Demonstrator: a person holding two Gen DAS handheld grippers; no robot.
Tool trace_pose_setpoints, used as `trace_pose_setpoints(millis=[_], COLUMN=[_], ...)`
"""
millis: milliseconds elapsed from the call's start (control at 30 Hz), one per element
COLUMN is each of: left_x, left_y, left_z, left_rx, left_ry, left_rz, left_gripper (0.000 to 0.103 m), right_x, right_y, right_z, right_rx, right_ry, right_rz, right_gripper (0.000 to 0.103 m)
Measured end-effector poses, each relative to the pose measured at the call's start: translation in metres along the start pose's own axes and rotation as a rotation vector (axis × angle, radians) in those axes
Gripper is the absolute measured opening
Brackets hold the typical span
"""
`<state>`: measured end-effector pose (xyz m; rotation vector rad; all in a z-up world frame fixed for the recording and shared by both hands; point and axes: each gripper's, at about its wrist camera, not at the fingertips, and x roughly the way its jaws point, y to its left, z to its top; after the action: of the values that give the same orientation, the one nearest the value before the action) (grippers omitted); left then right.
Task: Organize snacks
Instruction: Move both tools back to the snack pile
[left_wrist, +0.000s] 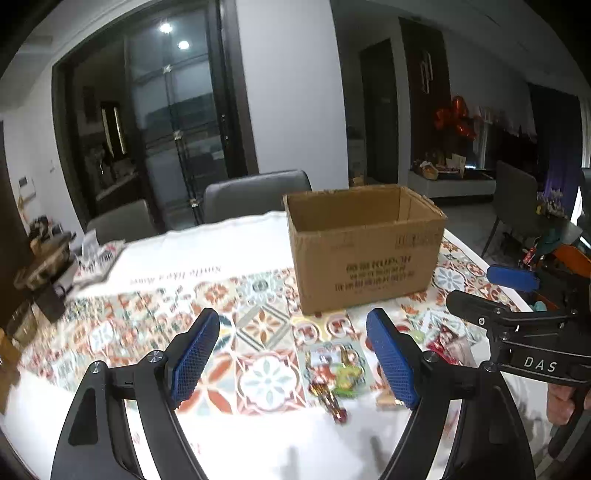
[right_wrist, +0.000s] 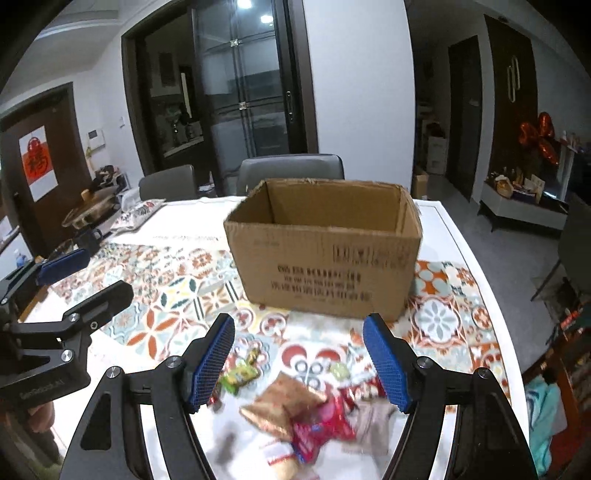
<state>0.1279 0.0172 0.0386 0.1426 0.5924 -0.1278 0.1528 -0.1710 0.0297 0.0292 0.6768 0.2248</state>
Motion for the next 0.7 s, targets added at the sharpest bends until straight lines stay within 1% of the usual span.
trace_pose_setpoints(millis=[67, 167, 267, 400, 533, 700], left_x=[-0.003, -0.004, -0.003, 0.0, 0.012, 0.032], left_y=[-0.002, -0.003, -0.006, -0.013, -0.019, -0.021], left_z=[-0.012, -0.03, -0.049, -0.065, -0.075, -0.081], left_rx=[-0.014, -0.03, -0.053, -0.041, -0.034, -0.031], left_ry=[0.007, 0.013, 0.037, 0.048, 0.073, 0.121], left_rz=[-0.01, -0.002, -0.014, -0.001, 0.015, 0.017], left_gripper=[0.082, 0.082, 0.082, 0.082, 0.081, 0.074], right_x=[-0.004, -0.009, -0.011, -0.008, 0.003, 0.025], right_y=[0.0, 0.0, -0.002, -0.007, -0.015, -0.027], right_z=[-0.01, -0.027, -0.042, -0.057, -0.071, -0.083], right_rx=[0.027, 0.051, 0.065, 0.089, 0.128, 0.169], right_ry=[0.0, 0.0, 0.005, 0.022, 0.075, 0.141], right_rz=[-0.008, -0.023, -0.035, -0.046, -0.037, -0.041], right_gripper=[0.073, 0.073, 0.073, 0.073, 0.073, 0.072])
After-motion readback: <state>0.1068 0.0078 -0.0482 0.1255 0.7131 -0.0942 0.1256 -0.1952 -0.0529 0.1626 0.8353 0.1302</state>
